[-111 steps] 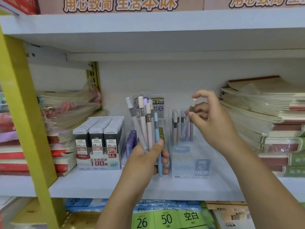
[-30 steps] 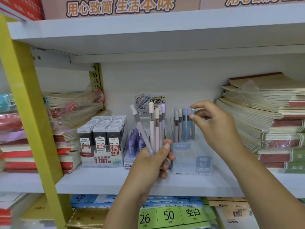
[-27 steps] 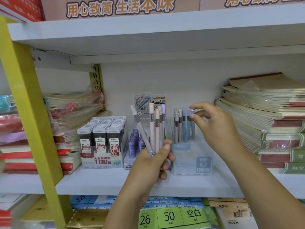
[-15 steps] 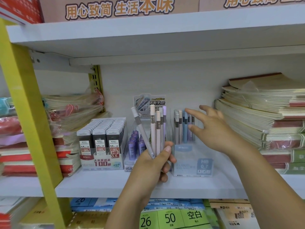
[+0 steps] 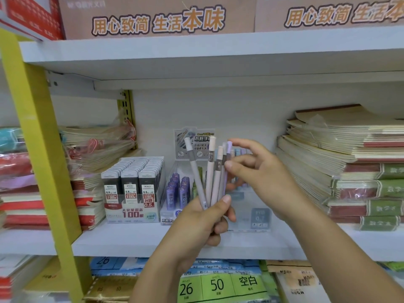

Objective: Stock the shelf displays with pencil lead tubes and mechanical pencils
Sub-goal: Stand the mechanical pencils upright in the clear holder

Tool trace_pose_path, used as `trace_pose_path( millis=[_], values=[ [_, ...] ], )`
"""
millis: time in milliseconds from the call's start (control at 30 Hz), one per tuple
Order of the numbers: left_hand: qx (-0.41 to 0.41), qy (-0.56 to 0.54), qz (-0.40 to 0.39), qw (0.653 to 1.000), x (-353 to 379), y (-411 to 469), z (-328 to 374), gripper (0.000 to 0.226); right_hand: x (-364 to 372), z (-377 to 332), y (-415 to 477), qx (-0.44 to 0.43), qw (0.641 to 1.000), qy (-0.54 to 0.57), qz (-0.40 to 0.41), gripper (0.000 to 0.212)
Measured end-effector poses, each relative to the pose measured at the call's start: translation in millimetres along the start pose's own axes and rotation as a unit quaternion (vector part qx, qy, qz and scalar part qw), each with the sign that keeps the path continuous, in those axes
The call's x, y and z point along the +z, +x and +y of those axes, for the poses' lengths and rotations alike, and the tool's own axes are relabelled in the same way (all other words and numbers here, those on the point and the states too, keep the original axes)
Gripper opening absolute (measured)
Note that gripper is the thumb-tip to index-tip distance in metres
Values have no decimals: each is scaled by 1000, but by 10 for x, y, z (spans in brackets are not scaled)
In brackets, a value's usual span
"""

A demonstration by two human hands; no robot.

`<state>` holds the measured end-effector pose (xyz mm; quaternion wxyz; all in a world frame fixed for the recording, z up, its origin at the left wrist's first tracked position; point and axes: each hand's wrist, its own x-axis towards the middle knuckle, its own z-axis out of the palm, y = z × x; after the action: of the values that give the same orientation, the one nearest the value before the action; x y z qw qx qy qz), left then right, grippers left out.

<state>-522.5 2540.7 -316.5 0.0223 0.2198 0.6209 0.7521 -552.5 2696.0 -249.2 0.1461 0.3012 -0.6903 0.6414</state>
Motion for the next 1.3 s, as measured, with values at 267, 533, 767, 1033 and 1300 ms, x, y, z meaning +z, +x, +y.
trace_pose_path(
  millis=[267, 533, 767, 1033, 1300],
  values=[
    [-9, 7, 52, 999, -65, 11, -33, 26, -206, -42, 84, -40, 985, 70, 153, 28],
    [12, 6, 85, 996, -116, 37, -61, 21, -458, 116, 118, -107, 962, -183, 172, 34],
    [19, 7, 92, 996, -101, 58, -92, 23, -434, 337, 153, -91, 923, -355, 120, 26],
    [19, 13, 88, 996, -89, 56, -92, 23, -441, 369, 183, -85, 919, -365, 122, 40],
    [13, 11, 85, 996, -95, 57, -112, 23, -514, 460, 268, -48, 867, -482, 121, 35]
  ],
)
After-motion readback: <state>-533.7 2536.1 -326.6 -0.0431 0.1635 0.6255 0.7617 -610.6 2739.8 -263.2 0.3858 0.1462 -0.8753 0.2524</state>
